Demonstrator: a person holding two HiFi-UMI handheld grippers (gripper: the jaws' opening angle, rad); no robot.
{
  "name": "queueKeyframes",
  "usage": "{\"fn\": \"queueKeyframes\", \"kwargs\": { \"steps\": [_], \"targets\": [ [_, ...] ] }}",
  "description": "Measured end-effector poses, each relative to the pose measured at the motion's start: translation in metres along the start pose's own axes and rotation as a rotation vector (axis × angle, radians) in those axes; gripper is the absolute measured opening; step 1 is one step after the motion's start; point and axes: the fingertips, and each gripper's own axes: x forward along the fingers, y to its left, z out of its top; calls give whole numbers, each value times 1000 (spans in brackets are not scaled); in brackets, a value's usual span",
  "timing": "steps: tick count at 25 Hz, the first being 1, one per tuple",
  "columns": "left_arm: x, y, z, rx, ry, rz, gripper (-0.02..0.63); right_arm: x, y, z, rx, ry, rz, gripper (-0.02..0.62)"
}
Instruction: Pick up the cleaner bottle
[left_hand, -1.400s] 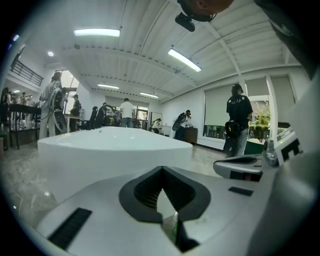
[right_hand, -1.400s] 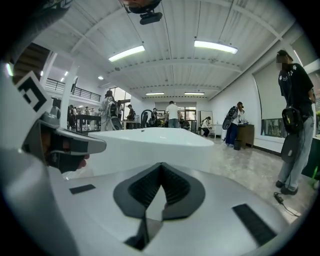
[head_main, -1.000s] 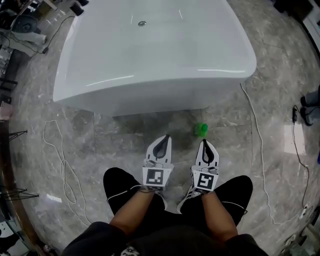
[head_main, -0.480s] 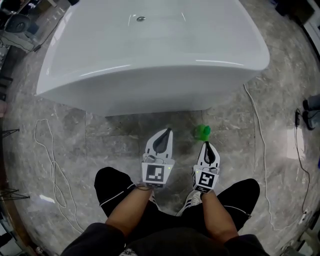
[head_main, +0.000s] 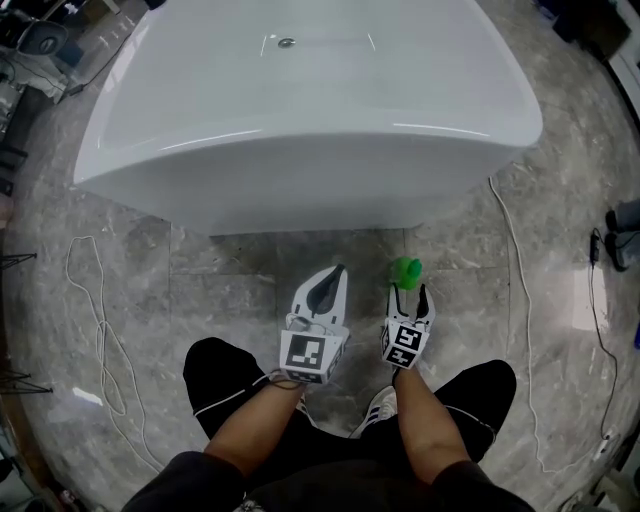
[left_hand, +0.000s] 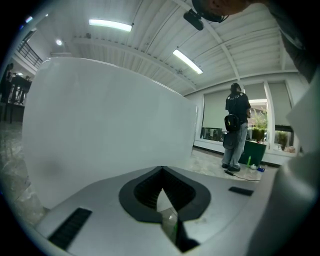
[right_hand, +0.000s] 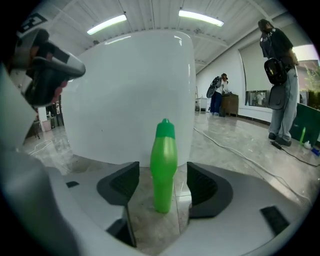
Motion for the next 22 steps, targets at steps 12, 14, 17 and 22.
{"fn": "queueKeyframes", "kwargs": {
  "steps": [12, 14, 17, 22],
  "targets": [
    [-27, 0, -3, 89, -5, 20, 6, 59, 1, -17, -41, -8, 16, 285],
    [-30, -2, -3, 65, 3, 14, 6, 65, 0, -16, -43, -15, 11, 285],
    [-33, -4, -6, 52, 14, 11, 6, 73, -3, -14, -44, -29, -1, 285],
    [-34, -7, -9, 66, 20, 10, 6, 77, -3, -12, -66, -35, -1, 235]
  ]
}}
